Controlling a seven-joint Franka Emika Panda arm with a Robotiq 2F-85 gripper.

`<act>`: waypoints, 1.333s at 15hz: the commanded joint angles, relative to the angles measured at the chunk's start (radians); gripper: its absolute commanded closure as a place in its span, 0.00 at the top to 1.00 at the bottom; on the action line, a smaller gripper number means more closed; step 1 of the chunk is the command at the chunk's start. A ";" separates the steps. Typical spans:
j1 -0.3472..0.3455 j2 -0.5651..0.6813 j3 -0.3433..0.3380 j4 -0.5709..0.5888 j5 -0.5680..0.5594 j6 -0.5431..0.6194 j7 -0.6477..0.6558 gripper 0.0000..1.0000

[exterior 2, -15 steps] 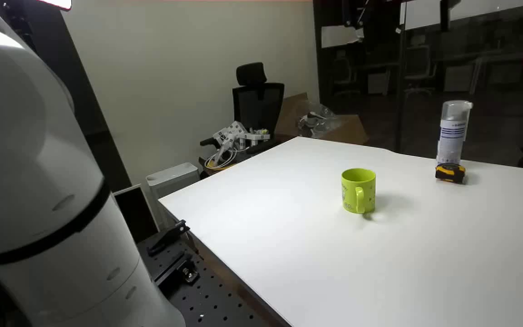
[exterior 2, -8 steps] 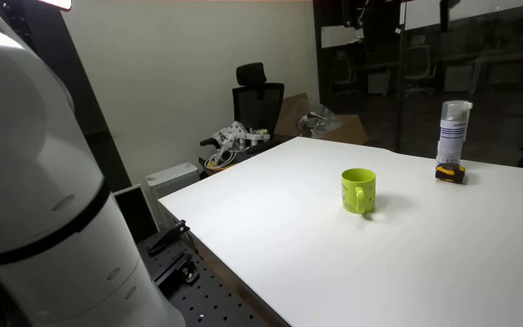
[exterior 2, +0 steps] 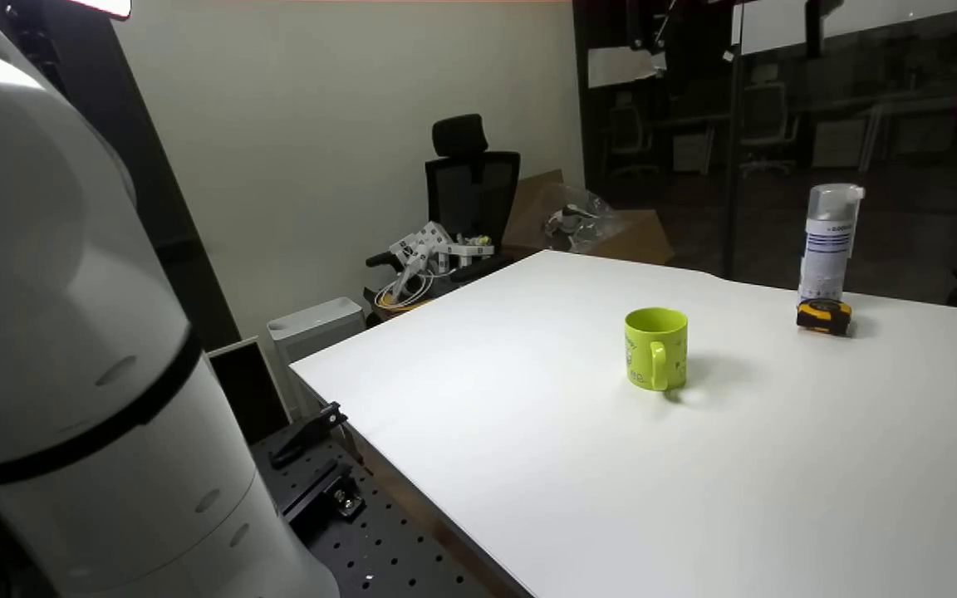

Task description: Move the yellow mug backwards

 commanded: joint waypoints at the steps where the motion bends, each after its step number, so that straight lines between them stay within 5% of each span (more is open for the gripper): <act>1: 0.001 0.047 -0.003 0.020 0.049 0.117 0.045 1.00; 4: 0.020 0.159 -0.009 0.080 0.142 0.191 0.032 1.00; 9: 0.040 0.419 0.019 0.256 0.315 0.008 -0.026 1.00; 17: 0.053 0.716 0.063 0.455 0.011 0.032 0.233 1.00; 18: 0.022 0.657 0.079 0.382 0.070 0.036 0.168 1.00; 20: 0.032 0.703 0.081 0.417 0.031 0.048 0.195 1.00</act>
